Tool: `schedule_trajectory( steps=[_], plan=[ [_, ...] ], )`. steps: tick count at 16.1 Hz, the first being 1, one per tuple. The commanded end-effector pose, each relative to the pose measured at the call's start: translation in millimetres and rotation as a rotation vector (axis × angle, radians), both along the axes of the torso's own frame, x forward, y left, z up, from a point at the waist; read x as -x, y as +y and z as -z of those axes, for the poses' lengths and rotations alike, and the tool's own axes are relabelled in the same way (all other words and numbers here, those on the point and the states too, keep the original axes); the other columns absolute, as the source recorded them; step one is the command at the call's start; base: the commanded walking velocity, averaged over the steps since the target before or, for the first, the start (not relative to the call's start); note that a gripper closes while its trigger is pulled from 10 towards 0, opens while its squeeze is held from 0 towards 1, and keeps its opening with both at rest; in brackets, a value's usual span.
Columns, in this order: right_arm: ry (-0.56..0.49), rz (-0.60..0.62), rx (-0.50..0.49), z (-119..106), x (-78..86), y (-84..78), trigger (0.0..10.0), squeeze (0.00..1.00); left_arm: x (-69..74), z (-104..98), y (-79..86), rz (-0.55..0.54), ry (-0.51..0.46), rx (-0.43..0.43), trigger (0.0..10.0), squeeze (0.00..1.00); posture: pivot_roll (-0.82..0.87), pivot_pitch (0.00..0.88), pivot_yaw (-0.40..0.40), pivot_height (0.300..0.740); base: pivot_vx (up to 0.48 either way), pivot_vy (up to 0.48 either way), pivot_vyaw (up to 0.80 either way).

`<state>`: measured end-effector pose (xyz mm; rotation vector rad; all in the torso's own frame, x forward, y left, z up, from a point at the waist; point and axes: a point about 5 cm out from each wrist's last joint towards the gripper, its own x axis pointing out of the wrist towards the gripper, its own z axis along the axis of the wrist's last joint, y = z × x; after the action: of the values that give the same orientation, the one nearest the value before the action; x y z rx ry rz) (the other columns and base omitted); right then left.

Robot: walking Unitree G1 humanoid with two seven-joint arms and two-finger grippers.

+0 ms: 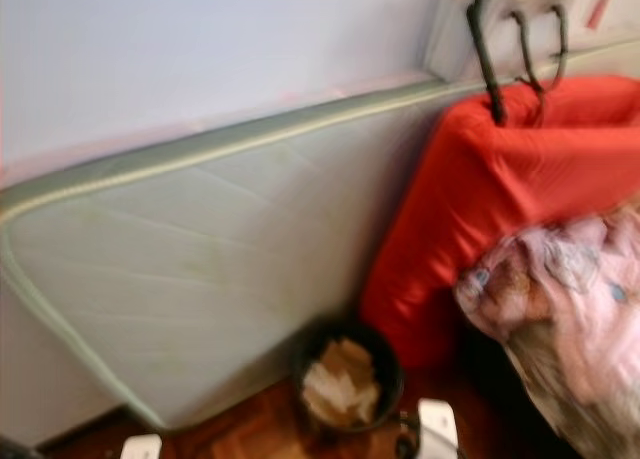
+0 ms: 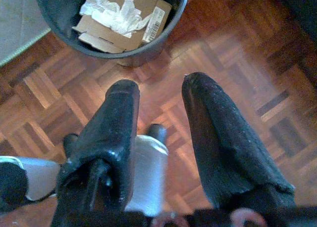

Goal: Clean up the room

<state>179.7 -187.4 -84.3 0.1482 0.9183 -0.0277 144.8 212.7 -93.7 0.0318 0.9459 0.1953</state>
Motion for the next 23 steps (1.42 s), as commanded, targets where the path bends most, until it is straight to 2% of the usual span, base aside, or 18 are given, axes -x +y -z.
schedule_trajectory(
  steps=[1, 6, 9, 23],
  plan=[
    [-0.092, 0.163, -0.019, -29.0, -52.1, -13.4, 10.0, 0.0, -83.9, -35.4, -19.7, 0.076, -0.12, 0.078, 10.0, 0.0, 0.06, 0.0, -0.103, 0.74, 0.0, 0.0, -0.78],
    [-0.107, 0.185, -0.024, -29.5, -52.7, -12.9, 10.0, 0.0, -83.8, -35.5, -18.7, 0.067, -0.121, 0.081, 10.0, 0.0, 0.05, 0.0, -0.096, 0.74, 0.0, 0.0, -0.79],
    [-0.113, 0.178, -0.019, -29.9, -53.1, -12.7, 10.0, 0.0, -83.8, -35.7, -18.0, 0.074, -0.121, 0.074, 10.0, 0.0, 0.05, 0.0, -0.093, 0.74, 0.0, 0.0, 0.0],
    [-0.127, 0.175, -0.02, -30.1, -53.0, -12.6, 10.0, 0.0, -83.0, -35.2, -18.0, 0.083, -0.12, 0.07, 10.0, 0.0, 0.05, 0.0, -0.091, 0.74, 0.0, -0.313, -0.09]
  ],
)
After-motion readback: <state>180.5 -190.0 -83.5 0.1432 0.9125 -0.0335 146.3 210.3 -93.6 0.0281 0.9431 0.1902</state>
